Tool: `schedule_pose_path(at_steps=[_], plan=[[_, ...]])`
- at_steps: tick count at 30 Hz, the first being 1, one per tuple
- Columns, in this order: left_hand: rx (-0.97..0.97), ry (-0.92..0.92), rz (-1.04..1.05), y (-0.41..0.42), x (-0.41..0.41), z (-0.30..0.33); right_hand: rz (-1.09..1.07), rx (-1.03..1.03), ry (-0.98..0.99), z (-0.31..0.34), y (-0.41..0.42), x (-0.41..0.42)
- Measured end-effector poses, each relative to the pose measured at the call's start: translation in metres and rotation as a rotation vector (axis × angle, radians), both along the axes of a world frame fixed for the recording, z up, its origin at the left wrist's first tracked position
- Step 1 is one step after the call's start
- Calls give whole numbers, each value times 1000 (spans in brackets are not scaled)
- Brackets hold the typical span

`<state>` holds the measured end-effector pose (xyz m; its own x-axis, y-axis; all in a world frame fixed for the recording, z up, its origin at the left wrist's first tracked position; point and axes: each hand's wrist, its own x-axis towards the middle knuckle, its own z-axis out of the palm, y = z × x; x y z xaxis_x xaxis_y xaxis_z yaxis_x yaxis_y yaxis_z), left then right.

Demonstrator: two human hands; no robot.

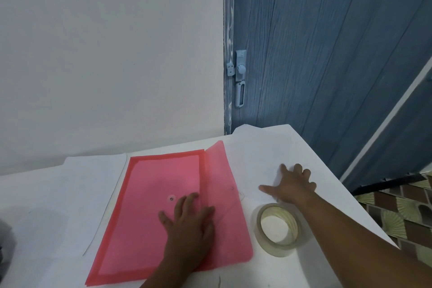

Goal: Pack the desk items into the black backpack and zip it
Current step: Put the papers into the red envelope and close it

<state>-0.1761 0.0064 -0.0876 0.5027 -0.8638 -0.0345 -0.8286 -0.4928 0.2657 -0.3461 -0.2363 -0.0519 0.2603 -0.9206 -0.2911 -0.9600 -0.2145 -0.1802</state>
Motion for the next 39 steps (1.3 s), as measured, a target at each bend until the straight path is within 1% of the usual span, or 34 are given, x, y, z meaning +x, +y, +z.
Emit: schedule_pose_path(at_steps=[2,5,8,10,14,19,21,25,27,29,32,34,37,39], plan=[[-20,12,7,0,0,-1,7,-17,-11,-1,-1,1],[-45,24,17,-1,1,-4,-49,38,-105,3,-7,-1],[-75,31,32,-1,1,-3,-133,47,-270,1,-11,-6],[-85,51,44,-1,2,-2,-142,32,-353,-1,-11,-8],[-87,52,51,-2,2,-2,-152,40,-373,-3,-9,-13],[-105,50,46,0,3,-5,-419,180,-593,7,-17,-13],[-110,50,45,-1,3,-5,-483,205,-571,9,-20,-14],[-111,59,48,0,4,-6,-428,145,-521,5,-17,-9],[-117,62,46,0,3,-6,-340,106,-405,-2,-10,-3],[-119,65,47,0,3,-5,-280,26,-274,-4,0,3],[-109,68,54,-1,3,-3,-281,-45,-226,-5,6,6],[-113,73,52,-1,3,-2,-309,-22,-253,-2,1,5],[-118,71,46,0,2,-3,-413,83,-448,2,-9,0],[-144,77,46,0,2,-2,-454,132,-527,6,-13,-6]])
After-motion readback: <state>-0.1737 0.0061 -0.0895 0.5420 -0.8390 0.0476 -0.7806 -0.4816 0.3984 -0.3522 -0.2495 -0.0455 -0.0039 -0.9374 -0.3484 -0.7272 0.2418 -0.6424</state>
